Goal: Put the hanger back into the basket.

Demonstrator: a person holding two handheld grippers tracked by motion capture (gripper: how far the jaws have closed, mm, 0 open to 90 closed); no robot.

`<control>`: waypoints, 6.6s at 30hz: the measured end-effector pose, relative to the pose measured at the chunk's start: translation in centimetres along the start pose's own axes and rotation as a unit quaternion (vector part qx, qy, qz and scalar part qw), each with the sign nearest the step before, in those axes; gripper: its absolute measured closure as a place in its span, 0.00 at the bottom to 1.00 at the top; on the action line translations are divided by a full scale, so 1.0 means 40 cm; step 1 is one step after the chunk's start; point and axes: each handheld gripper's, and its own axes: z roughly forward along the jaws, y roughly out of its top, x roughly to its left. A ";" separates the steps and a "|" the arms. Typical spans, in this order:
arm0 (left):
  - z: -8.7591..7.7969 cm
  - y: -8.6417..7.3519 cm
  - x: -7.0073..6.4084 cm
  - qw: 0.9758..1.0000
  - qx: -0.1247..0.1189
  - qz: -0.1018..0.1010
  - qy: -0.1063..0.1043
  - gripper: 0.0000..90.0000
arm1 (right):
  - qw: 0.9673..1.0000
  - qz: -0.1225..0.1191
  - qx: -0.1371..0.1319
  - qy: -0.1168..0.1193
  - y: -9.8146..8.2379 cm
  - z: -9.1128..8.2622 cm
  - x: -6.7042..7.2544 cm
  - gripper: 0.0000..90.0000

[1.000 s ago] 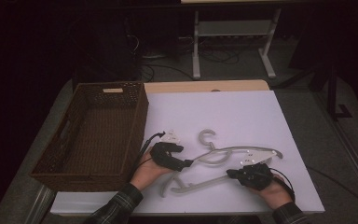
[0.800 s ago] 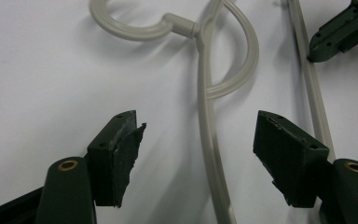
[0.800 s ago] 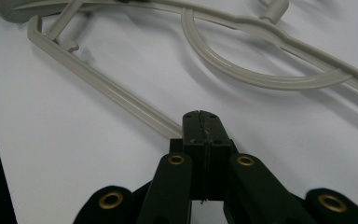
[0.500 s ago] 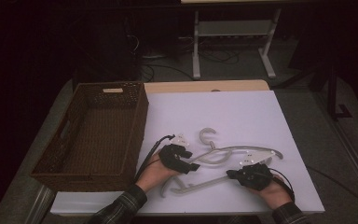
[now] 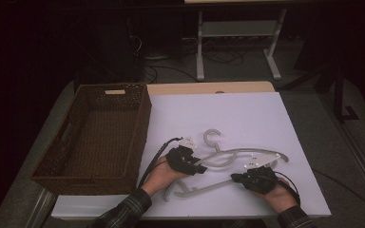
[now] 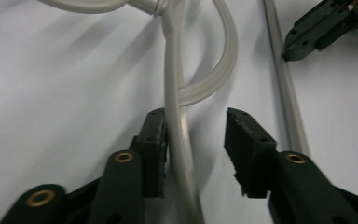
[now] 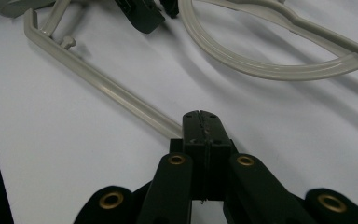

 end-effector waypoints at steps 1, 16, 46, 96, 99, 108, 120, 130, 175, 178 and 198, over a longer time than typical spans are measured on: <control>-0.001 0.001 0.000 1.000 -0.001 -0.001 0.001 0.70 | 1.000 0.001 0.000 0.001 0.000 0.000 0.000 1.00; -0.025 0.009 0.005 0.999 -0.026 -0.016 -0.022 0.88 | 1.000 -0.004 0.007 0.002 -0.002 0.003 0.001 1.00; -0.108 0.050 -0.007 0.996 -0.049 -0.017 0.068 0.91 | 0.997 -0.001 -0.073 -0.020 -0.002 -0.082 0.028 0.34; -0.618 0.080 0.071 0.969 -0.093 -0.049 0.223 0.91 | 0.990 0.034 -0.114 -0.070 -0.020 -0.105 -0.008 0.03; -0.648 0.069 0.080 0.966 -0.091 -0.048 0.237 0.91 | 0.990 0.037 -0.113 -0.071 -0.021 -0.104 -0.009 0.03; -0.723 0.004 0.116 0.954 -0.100 -0.058 0.275 0.91 | 0.990 0.045 -0.110 -0.075 -0.024 -0.100 -0.015 0.04; -0.817 -0.107 0.162 0.940 -0.119 -0.081 0.310 0.91 | 0.990 0.051 -0.105 -0.082 -0.027 -0.098 -0.022 0.04; -0.876 -0.199 0.195 0.927 -0.108 -0.105 0.344 0.91 | 0.989 0.054 -0.103 -0.087 -0.027 -0.094 -0.027 0.04; -0.809 -0.319 0.257 0.924 -0.042 -0.152 0.349 0.89 | 0.989 0.056 -0.103 -0.090 -0.029 -0.097 -0.026 0.04; -0.817 -0.322 0.257 0.925 -0.057 -0.157 0.343 0.88 | 0.989 0.055 -0.103 -0.090 -0.030 -0.099 -0.026 0.04; -0.763 -0.205 0.175 0.945 -0.120 -0.124 0.277 0.33 | 0.989 0.053 -0.106 -0.093 -0.022 -0.103 -0.025 0.05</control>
